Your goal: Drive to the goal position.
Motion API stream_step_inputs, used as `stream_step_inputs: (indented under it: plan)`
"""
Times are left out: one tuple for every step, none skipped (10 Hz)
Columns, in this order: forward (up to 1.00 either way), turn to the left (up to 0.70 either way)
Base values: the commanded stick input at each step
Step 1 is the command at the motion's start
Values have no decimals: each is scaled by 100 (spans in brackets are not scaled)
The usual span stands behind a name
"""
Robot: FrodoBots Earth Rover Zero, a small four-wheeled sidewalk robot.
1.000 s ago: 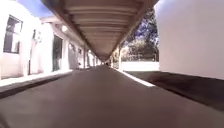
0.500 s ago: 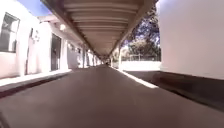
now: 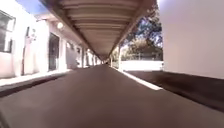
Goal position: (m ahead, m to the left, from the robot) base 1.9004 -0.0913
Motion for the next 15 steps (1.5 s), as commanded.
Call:
stream_step_inputs:
  plan:
    - [50,6]
    - [50,0]
    - [50,0]
    - [50,0]
    - [50,0]
    - [50,0]
    - [50,0]
    - [50,-3]
    - [50,-9]
    - [50,-14]
    - [50,-20]
    - [50,-25]
    - [50,-31]
    - [50,-36]
    - [50,-42]
